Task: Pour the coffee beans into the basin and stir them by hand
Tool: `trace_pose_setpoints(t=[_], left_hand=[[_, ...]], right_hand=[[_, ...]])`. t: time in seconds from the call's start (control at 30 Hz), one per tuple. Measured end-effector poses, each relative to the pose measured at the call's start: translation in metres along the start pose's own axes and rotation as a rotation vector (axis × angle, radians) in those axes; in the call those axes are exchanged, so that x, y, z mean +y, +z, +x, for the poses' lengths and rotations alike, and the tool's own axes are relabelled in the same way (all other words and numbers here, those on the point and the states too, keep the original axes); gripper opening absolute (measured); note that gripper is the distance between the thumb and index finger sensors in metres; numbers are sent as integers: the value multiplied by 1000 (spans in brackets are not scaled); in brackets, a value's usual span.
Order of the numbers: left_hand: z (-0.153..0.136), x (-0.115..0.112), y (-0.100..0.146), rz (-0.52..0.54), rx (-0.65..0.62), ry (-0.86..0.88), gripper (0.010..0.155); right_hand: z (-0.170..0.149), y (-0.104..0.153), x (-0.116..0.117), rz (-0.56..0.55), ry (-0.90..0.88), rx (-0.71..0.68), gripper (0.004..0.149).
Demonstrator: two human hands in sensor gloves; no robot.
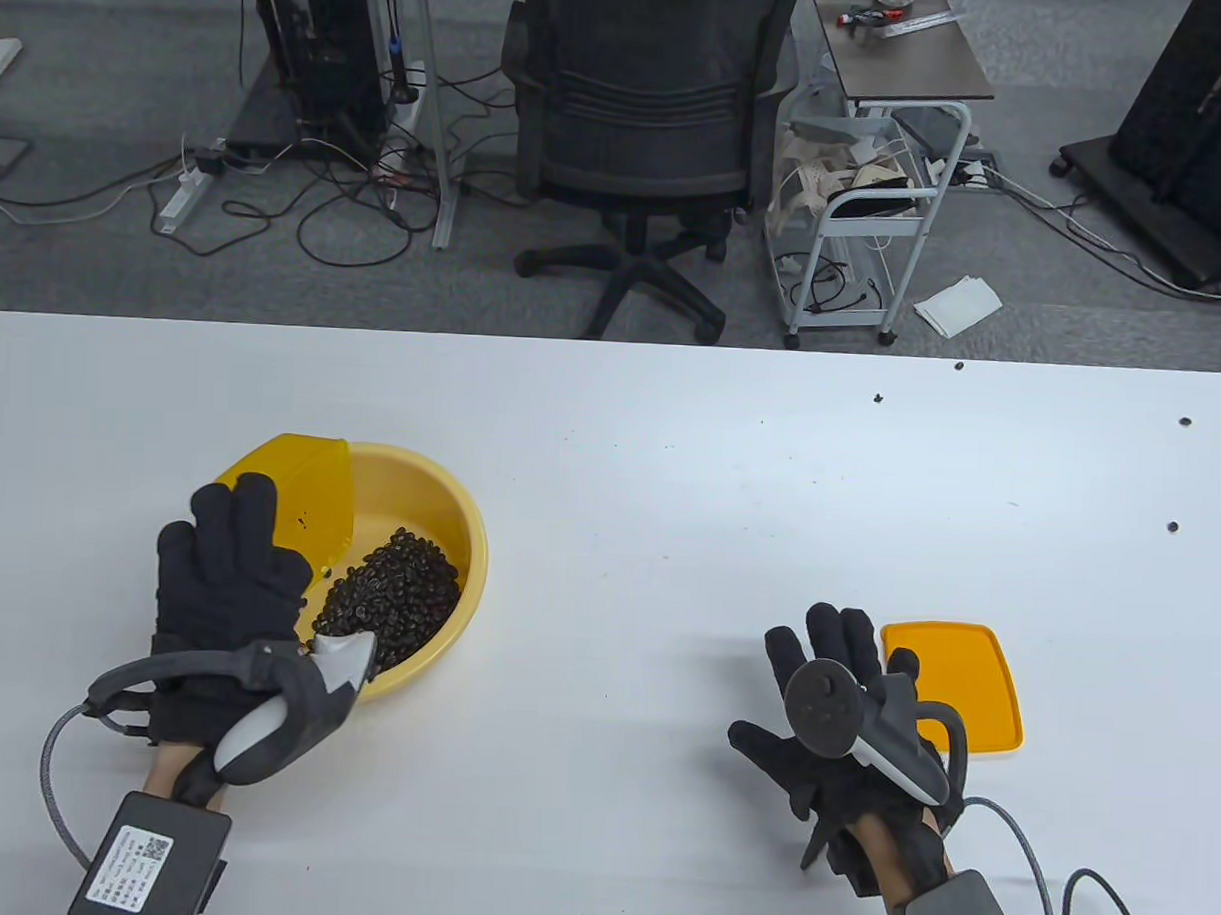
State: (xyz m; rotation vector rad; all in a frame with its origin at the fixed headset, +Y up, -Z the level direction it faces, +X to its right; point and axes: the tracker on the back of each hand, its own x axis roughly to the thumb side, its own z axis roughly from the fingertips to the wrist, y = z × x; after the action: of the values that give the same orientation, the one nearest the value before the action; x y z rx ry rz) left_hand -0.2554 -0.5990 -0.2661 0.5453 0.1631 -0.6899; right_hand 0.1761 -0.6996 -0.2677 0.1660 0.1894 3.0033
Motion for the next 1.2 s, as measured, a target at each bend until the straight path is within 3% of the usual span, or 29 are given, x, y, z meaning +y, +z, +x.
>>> trace_pose_setpoints(t=[0.13, 0.3, 0.57, 0.9, 1.2], left_hand=[[-41, -16, -14, -87, 198, 238, 59], [-86, -68, -22, -212, 472, 571, 59], [-109, -152, -26, -355, 669, 775, 59], [-100, -239, -23, -522, 747, 883, 59], [-72, -263, -18, -637, 661, 793, 61]], right_hand=[[-2, -1, 1, 7, -8, 16, 95], [-7, -2, 3, 20, -20, 48, 95], [-15, -8, 7, 42, -20, 97, 95], [-15, -9, 10, 60, -17, 119, 95], [-12, -10, 15, 84, 1, 105, 95]])
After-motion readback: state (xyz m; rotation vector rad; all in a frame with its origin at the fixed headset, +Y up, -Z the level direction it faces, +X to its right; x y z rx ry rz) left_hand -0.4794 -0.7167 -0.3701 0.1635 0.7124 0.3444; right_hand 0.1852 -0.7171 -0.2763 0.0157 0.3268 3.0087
